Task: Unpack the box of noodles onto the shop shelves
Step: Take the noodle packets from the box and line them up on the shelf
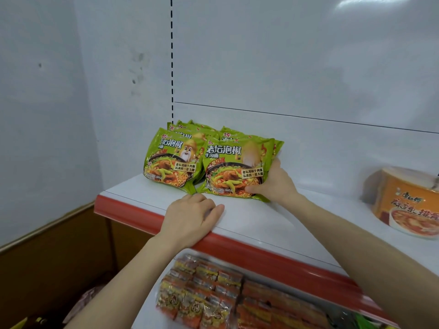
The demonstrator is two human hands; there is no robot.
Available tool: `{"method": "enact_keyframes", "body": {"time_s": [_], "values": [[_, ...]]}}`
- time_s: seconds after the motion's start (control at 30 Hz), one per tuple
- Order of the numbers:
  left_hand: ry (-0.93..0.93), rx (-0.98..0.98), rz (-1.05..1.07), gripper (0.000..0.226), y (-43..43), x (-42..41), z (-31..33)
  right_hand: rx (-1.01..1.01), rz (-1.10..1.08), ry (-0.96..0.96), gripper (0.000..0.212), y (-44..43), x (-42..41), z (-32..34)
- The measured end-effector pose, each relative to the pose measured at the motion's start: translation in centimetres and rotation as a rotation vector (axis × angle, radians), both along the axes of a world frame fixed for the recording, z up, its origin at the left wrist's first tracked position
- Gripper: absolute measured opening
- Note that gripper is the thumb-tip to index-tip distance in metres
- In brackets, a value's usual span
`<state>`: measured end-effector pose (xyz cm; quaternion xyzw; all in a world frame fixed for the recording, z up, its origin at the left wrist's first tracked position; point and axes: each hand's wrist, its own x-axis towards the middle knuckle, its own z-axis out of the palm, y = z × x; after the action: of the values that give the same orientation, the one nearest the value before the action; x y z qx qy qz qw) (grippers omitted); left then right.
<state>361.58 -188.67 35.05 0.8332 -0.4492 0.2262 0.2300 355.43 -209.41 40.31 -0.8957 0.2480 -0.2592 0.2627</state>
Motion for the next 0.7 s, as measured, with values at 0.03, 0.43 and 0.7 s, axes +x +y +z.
{"method": "enact_keyframes", "body": {"time_s": [0.03,0.43,0.7], "values": [[-0.002,-0.005,0.001,0.072,0.0,0.1,0.0,-0.019,-0.025,0.001,0.113,0.2,0.3,-0.2],[-0.045,0.018,0.025,0.077,0.0,0.3,0.1,-0.042,-0.087,0.09,0.117,0.0,1.2,-0.7],[-0.087,0.09,0.036,0.078,0.0,-0.3,1.1,-0.212,-0.122,0.249,0.058,0.3,-2.1,2.0]]}}
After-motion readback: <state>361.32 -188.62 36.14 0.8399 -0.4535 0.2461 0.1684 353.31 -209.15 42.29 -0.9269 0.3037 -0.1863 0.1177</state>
